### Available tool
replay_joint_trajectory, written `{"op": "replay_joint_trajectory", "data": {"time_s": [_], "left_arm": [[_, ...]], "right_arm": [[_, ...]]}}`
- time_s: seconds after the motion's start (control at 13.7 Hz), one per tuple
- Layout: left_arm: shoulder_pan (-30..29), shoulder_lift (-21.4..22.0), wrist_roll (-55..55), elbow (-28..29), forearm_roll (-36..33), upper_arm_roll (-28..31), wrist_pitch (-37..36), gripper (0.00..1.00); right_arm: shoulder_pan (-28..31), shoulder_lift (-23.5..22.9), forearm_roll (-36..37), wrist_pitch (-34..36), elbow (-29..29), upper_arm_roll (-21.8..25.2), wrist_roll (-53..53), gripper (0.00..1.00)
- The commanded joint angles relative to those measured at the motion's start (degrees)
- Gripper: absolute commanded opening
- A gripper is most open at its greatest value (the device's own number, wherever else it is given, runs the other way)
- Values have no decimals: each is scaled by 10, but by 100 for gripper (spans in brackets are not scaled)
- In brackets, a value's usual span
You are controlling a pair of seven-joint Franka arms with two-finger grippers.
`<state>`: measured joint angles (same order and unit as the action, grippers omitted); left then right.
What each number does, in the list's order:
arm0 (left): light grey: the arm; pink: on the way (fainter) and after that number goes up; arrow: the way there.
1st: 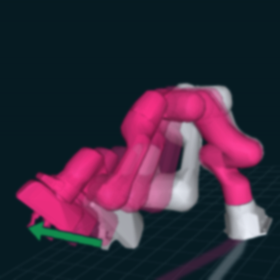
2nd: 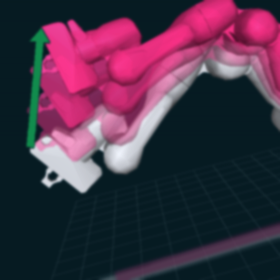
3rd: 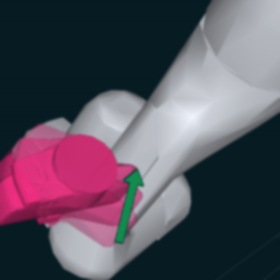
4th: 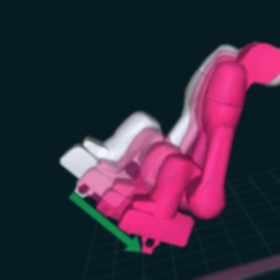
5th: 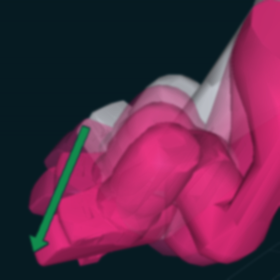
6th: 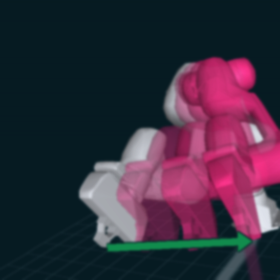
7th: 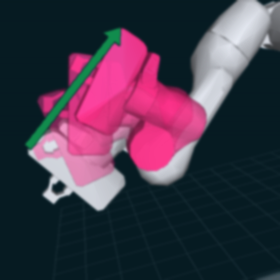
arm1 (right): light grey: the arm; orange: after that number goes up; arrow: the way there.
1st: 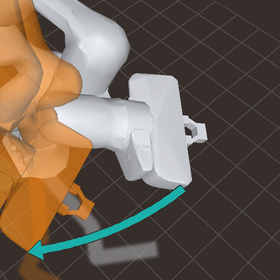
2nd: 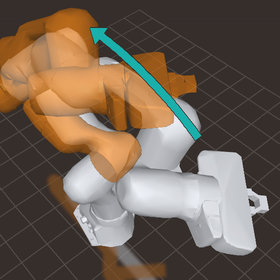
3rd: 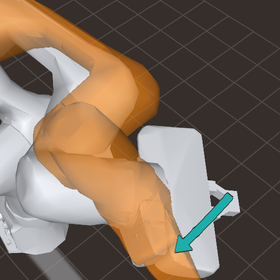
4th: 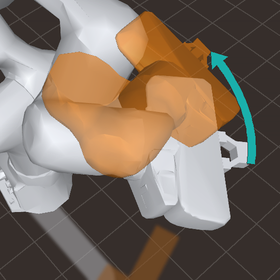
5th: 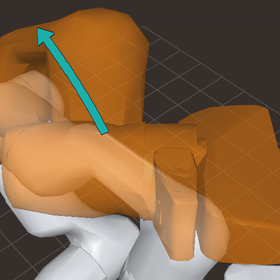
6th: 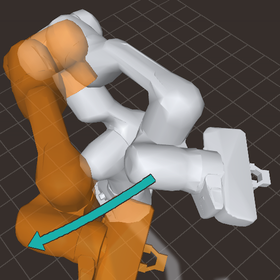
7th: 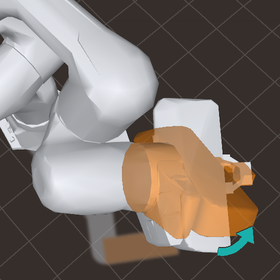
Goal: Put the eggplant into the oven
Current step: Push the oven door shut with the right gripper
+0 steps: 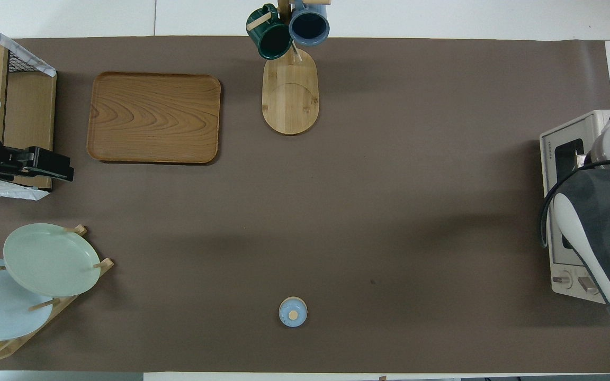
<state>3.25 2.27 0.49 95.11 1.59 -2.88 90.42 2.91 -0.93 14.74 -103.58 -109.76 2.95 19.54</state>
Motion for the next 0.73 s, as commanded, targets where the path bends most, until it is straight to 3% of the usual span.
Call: {"op": "replay_joint_trajectory", "data": {"time_s": [0.0, 0.07, 0.29, 0.36, 0.44, 0.66], "left_arm": [[-6, 4, 0, 1, -8, -5, 1, 100], [-6, 4, 0, 1, -8, -5, 1, 100], [-7, 4, 0, 1, -8, -5, 1, 100], [-6, 4, 0, 0, -8, -5, 1, 100], [-6, 4, 0, 1, -8, -5, 1, 100], [-6, 4, 0, 0, -8, -5, 1, 100]], "right_arm": [[10, 28, -71, 42, 27, -2, 16, 0], [9, 30, -96, 55, 38, -2, 16, 6], [0, 29, -128, 88, 64, -9, 0, 43], [0, 29, -137, 101, 73, -15, -19, 67], [1, 25, -153, 109, 83, -16, -47, 100], [1, 21, -161, 117, 103, -16, -80, 100]]}}
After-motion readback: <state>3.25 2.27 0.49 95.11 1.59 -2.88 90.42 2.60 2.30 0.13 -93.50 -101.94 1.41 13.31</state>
